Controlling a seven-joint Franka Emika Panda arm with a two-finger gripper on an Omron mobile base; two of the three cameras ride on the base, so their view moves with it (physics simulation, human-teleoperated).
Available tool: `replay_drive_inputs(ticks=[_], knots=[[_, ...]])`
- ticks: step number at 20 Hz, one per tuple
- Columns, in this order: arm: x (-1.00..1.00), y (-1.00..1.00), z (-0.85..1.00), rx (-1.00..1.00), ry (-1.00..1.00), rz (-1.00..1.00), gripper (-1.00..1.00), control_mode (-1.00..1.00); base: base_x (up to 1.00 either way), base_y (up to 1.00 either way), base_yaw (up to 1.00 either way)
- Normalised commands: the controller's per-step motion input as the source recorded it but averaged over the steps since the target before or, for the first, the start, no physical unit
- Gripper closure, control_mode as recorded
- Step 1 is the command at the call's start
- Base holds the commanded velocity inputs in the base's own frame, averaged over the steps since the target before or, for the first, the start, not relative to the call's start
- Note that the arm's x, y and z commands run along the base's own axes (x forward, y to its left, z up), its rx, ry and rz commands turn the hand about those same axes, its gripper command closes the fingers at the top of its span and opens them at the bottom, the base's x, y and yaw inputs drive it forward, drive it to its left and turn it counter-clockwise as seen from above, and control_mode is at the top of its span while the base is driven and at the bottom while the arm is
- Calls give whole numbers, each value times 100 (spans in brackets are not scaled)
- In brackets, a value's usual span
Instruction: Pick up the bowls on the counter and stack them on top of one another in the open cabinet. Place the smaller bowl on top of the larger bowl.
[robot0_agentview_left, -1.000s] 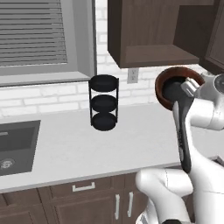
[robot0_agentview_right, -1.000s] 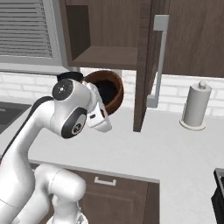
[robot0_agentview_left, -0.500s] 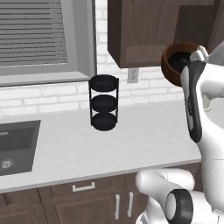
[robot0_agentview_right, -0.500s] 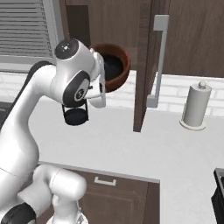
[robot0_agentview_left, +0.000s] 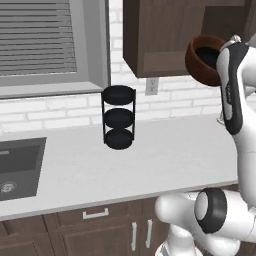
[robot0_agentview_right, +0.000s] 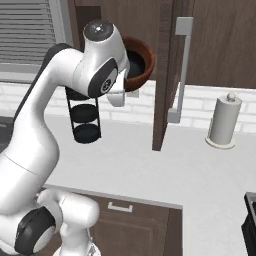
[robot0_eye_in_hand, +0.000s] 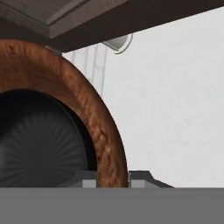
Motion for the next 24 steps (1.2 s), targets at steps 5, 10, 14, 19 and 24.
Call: replay_drive_inputs(ticks=[5,10,14,19,24], knots=[[91,13,0,0,0,-2,100,-100,0,0,0],[100,8,5,0,4,-3,100,-100,0,0,0],[100,0,12,0,6,-2,100,-100,0,0,0],[100,0,27,0,1,0,100,-100,0,0,0],[100,12,0,0,0,0,-100,-100,0,0,0]])
